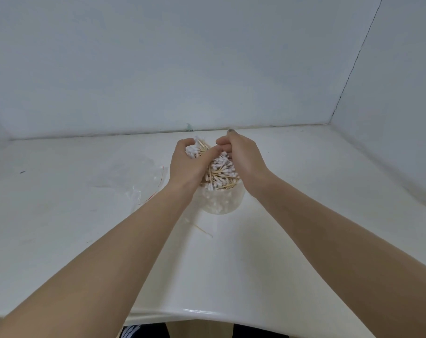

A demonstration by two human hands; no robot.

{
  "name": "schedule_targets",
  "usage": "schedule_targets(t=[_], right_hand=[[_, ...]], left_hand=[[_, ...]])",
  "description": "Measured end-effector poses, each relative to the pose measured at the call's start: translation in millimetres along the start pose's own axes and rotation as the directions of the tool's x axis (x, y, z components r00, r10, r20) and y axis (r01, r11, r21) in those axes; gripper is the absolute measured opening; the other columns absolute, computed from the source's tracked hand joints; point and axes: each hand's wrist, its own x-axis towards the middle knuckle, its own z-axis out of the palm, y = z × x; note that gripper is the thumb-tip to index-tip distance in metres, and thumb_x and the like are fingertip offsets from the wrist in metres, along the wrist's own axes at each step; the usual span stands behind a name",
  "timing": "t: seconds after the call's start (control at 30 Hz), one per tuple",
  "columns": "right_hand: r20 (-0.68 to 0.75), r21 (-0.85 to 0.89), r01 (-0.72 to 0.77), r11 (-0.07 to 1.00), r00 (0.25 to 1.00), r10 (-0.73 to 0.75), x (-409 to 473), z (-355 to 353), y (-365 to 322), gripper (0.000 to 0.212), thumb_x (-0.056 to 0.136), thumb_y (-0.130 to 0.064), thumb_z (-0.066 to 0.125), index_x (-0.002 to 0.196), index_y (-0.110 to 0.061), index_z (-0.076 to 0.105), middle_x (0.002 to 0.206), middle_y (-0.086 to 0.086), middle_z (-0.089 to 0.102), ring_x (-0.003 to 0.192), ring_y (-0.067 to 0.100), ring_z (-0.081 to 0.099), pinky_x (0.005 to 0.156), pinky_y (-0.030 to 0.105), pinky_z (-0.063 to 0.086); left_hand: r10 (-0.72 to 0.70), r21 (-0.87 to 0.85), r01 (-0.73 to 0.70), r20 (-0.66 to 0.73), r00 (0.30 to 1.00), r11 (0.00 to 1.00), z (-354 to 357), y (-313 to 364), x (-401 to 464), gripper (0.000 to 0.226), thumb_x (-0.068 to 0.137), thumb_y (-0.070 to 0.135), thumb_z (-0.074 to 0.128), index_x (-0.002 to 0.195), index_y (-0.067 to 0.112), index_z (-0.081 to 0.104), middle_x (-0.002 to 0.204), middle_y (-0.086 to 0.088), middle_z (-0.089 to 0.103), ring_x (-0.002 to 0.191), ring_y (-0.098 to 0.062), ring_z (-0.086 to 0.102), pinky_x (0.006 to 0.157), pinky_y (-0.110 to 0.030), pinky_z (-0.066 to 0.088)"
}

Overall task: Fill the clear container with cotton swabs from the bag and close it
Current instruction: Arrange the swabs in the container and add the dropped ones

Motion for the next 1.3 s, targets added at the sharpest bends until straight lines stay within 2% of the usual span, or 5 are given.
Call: schedule_targets(t=[0.3,0.63,0.83,1.0,1.3], right_hand=[[-0.012,0.446,-0.187,0.875,0.977,0.215,2.4,1.1,-2.6,0.034,0.104,-0.034,0.04,0.099,-0.009,0.063,0.095,0.007,0.076,0.091,0.022,0.07,0.074,0.032,0.053],[-0.059,0.753,-0.182,0.633,0.939,0.34,4.3,8.6,-5.9,0.036,0.105,-0.029,0.038,0.113,-0.002,0.06,0.105,0.014,0.073,0.105,0.025,0.069,0.084,0.031,0.044],[-0.056,0.781,-0.155,0.605,0.948,0.314,2.8,10.5,-7.2,0.031,0.103,-0.029,0.041,0.103,-0.003,0.059,0.105,0.017,0.074,0.103,0.028,0.071,0.1,0.039,0.052],[0.011,0.774,-0.171,0.609,0.966,0.258,2.2,7.3,-6.3,0.032,0.104,-0.03,0.041,0.1,-0.003,0.059,0.109,0.02,0.072,0.107,0.03,0.069,0.101,0.038,0.051],[-0.093,0.515,-0.067,0.855,0.987,0.134,6.7,-0.5,2.2,0.021,0.1,-0.021,0.047,0.097,-0.007,0.063,0.104,0.013,0.075,0.102,0.022,0.071,0.103,0.038,0.051]], left_hand=[[0.191,0.032,-0.191,-0.013,0.981,0.981,3.6,8.5,-4.6,0.05,0.078,0.029,0.088,0.115,0.023,0.055,0.106,0.004,0.069,0.094,-0.01,0.072,0.083,-0.033,0.062],[0.263,0.078,-0.265,0.031,0.964,0.961,-5.0,4.5,-10.6,0.038,0.083,0.018,0.082,0.115,0.027,0.063,0.102,0.008,0.071,0.095,-0.008,0.071,0.088,-0.035,0.061],[0.307,0.105,-0.318,0.105,0.946,0.942,-10.6,1.6,-16.7,0.058,0.077,0.03,0.09,0.123,0.036,0.056,0.108,0.007,0.072,0.1,-0.01,0.071,0.09,-0.035,0.061],[0.353,0.11,-0.351,0.006,0.936,0.93,-5.3,1.4,-19.1,0.043,0.08,0.022,0.085,0.111,0.029,0.056,0.095,0.004,0.07,0.087,-0.01,0.07,0.081,-0.036,0.06],[0.337,0.033,-0.336,-0.111,0.935,0.941,-8.4,11.1,-5.9,0.039,0.083,0.015,0.077,0.111,0.031,0.055,0.085,0.023,0.063,0.087,-0.01,0.066,0.081,-0.034,0.059]])
